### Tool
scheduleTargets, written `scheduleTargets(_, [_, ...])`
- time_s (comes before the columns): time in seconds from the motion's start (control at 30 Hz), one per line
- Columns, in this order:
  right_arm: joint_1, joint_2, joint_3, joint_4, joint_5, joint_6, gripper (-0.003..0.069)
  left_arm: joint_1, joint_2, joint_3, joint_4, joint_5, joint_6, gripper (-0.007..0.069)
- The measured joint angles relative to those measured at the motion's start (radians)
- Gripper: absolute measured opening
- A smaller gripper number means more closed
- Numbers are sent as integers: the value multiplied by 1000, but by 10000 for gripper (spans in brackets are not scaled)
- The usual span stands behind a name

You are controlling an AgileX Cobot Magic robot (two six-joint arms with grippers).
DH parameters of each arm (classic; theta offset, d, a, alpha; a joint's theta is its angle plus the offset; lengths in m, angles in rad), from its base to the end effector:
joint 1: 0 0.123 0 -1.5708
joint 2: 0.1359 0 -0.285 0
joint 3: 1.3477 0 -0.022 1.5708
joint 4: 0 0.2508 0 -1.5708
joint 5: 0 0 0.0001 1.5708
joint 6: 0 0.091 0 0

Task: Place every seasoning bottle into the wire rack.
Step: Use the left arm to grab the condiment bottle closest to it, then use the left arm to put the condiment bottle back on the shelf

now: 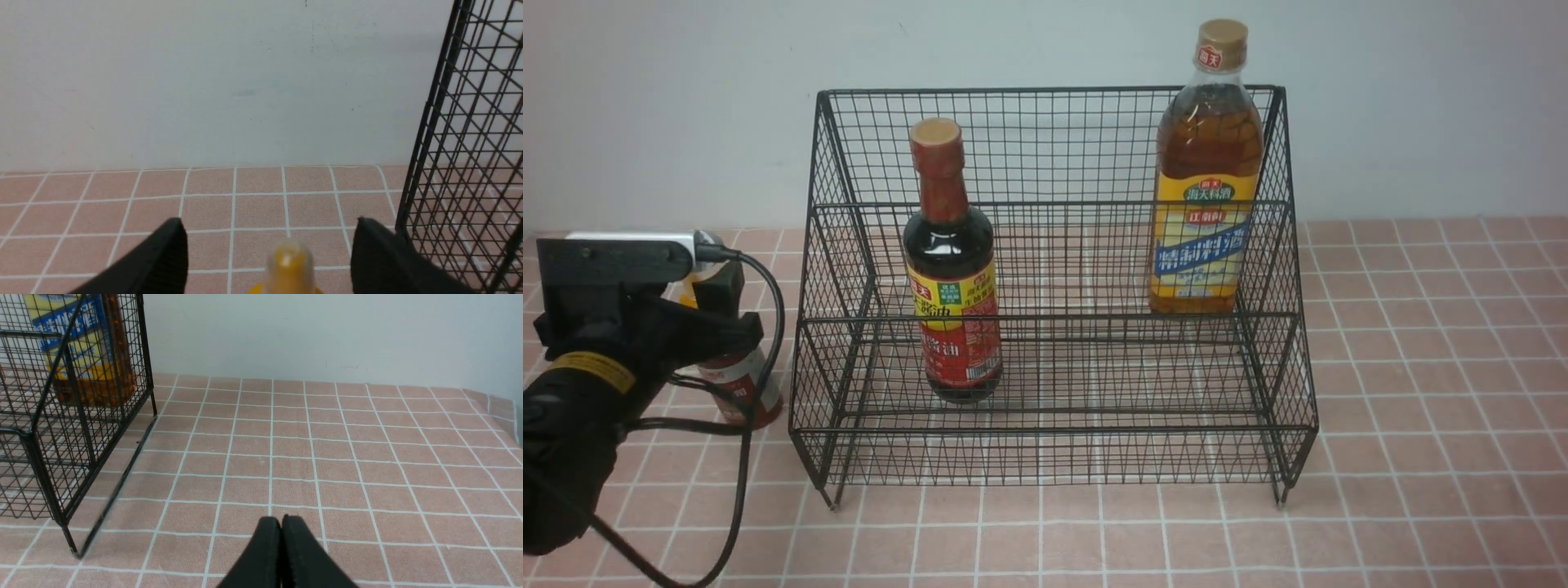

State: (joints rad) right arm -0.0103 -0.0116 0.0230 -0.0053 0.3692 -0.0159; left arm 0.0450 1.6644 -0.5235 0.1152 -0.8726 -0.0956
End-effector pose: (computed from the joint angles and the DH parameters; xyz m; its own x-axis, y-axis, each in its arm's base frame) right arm 0.0527 -0.0007 0.1728 -0.2894 -0.0179 -0.9570 0.0061 0.9998 -0.0205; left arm 0.2971 0.0054 0.1767 -0.1840 -0.0296 -0.9825 0.0377 0.9986 -0.0371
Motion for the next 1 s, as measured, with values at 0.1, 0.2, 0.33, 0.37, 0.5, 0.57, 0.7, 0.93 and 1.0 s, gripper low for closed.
scheduleTargets(0.1, [0, 0, 0, 0, 0, 0, -13, 0, 39, -14, 6, -5, -3, 475])
scheduleTargets(0.2, [0, 0, 0, 0, 0, 0, -13, 1, 61, -18, 6, -5, -9, 425])
scheduleTargets(0.33, [0, 0, 0, 0, 0, 0, -13, 1, 68, -18, 12, -14, -11, 268])
scheduleTargets(0.37, [0, 0, 0, 0, 0, 0, -13, 1, 68, -18, 28, -18, -11, 265])
scheduleTargets(0.5, [0, 0, 0, 0, 0, 0, -13, 1, 34, -17, 72, -18, -11, 266])
scheduleTargets(0.57, [0, 0, 0, 0, 0, 0, -13, 1, 7, -17, 88, -10, -11, 266])
scheduleTargets(0.7, [0, 0, 0, 0, 0, 0, -13, 1, -86, -13, 101, 75, -11, 266])
scheduleTargets(0.93, [0, 0, 0, 0, 0, 0, -13, 1, -383, -3, 142, 352, -29, 266])
scheduleTargets(1.0, [0, 0, 0, 0, 0, 0, -13, 1, -470, -1, 145, 426, -55, 266])
